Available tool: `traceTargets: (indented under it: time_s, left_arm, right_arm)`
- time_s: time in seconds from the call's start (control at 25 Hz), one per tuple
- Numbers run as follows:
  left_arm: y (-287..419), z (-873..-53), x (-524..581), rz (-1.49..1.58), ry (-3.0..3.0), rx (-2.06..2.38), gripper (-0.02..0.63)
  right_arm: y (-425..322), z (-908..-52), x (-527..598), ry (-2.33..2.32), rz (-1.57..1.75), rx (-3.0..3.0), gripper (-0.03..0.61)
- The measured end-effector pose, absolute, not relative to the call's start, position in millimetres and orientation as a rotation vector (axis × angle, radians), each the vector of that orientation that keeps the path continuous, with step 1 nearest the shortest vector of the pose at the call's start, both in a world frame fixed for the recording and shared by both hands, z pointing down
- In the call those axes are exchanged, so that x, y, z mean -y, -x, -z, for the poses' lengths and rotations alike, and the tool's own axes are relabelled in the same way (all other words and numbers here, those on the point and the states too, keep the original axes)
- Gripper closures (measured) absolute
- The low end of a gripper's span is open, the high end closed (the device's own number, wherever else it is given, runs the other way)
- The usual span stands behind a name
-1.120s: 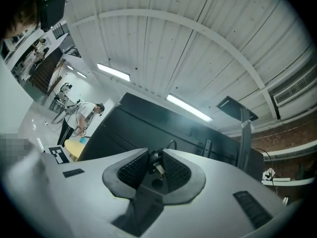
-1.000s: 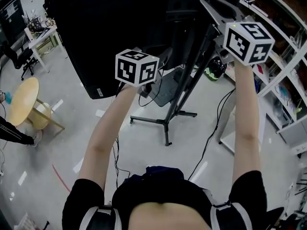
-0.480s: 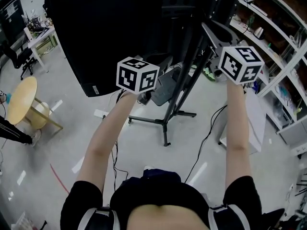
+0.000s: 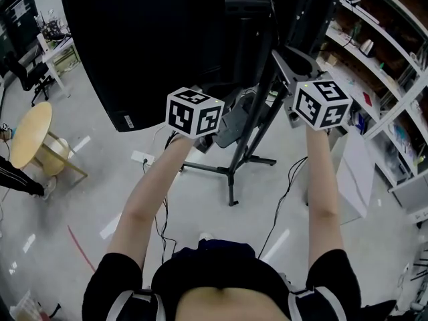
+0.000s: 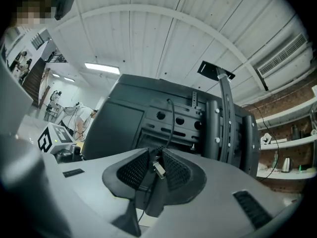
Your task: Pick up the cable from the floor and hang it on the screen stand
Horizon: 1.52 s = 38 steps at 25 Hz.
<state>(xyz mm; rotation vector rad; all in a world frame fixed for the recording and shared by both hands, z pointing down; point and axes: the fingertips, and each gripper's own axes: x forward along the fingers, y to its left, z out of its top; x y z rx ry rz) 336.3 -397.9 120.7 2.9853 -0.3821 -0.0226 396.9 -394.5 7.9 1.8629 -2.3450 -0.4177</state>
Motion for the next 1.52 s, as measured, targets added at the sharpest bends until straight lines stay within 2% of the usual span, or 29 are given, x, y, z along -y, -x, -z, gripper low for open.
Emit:
traceTargets:
  time_s: [0.44,0.84,1.16,1.52]
  left_arm:
    - [-330,-149,397,-0.011,-2.969,0.416,0.611]
    - [-324,-151,397,0.004,-2.954,0.446,0.611]
    - [-316,-150,387,0.013,-2.961,0.451,0.611]
    - [-299,-151,361,0.003,-2.96,0.447,0.611]
  right_arm:
    - [-380,-80,408,-1.826,0.274,2.386,0.476]
    - [-378,-74,408,-1.866,0.347,2.354,0.471]
    - [-374,-71,395,-1.898,0.353,2.36,0.412]
    - [-362,-80,363,-1.921,0.321,2.336,0.403]
